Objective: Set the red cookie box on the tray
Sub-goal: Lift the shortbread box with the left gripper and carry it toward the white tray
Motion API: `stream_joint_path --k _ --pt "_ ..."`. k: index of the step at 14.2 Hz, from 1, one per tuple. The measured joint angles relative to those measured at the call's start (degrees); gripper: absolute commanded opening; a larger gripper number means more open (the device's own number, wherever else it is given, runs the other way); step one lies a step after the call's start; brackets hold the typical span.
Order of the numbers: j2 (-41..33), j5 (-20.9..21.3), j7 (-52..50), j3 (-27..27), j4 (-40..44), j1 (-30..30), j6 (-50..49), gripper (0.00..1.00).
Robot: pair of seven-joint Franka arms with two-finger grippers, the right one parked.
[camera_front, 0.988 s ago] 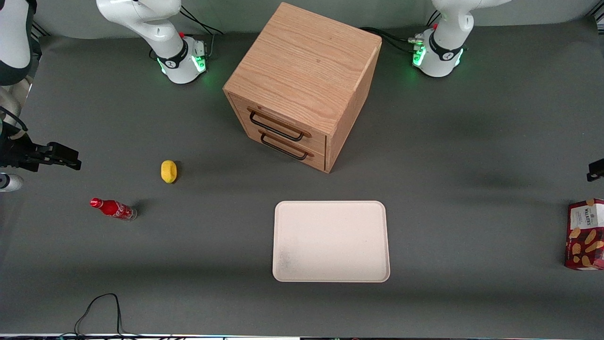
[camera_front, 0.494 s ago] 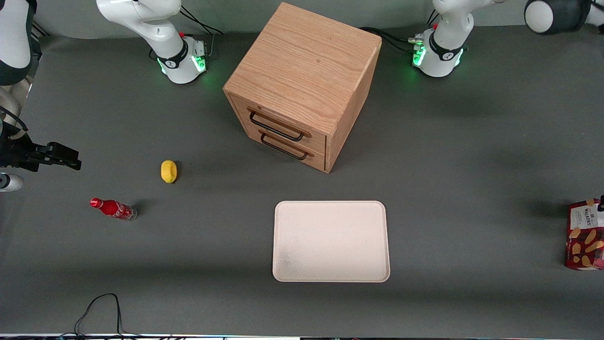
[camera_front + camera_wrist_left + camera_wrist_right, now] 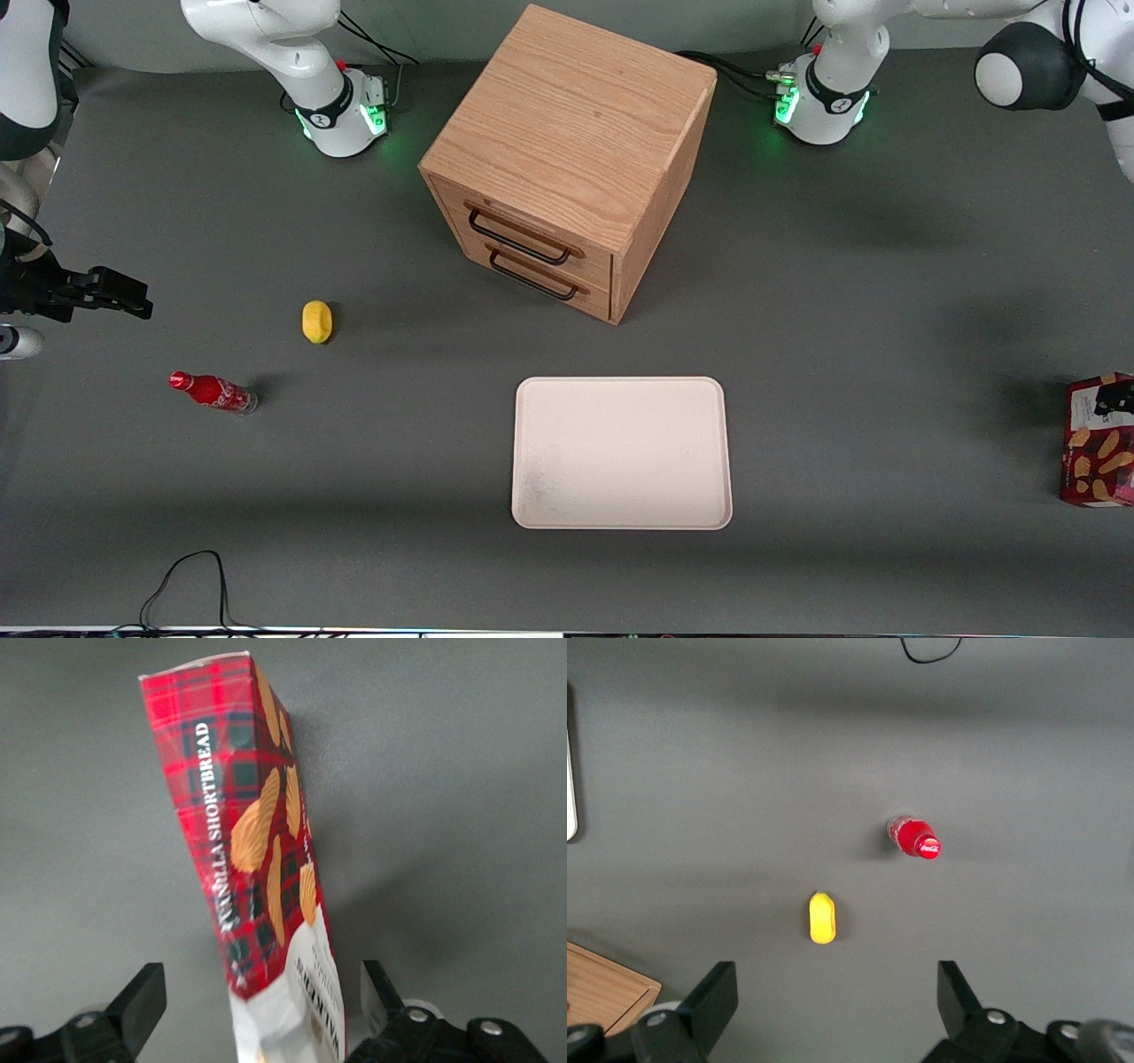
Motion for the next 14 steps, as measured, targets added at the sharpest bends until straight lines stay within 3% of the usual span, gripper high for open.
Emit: stream_joint_path --k 1,2,11,14 --pt "0.6 -1.1 0.1 0.0 0.0 0.0 0.4 0.26" --pt "1.0 -1.5 0.1 0.0 0.0 0.0 0.5 0.00" --pt "0.8 -2.3 0.1 -0.2 1.1 -0.3 0.5 0.00" --pt "-2.7 -2.3 0.1 -0.3 2.4 -0.8 -5.1 0.00"
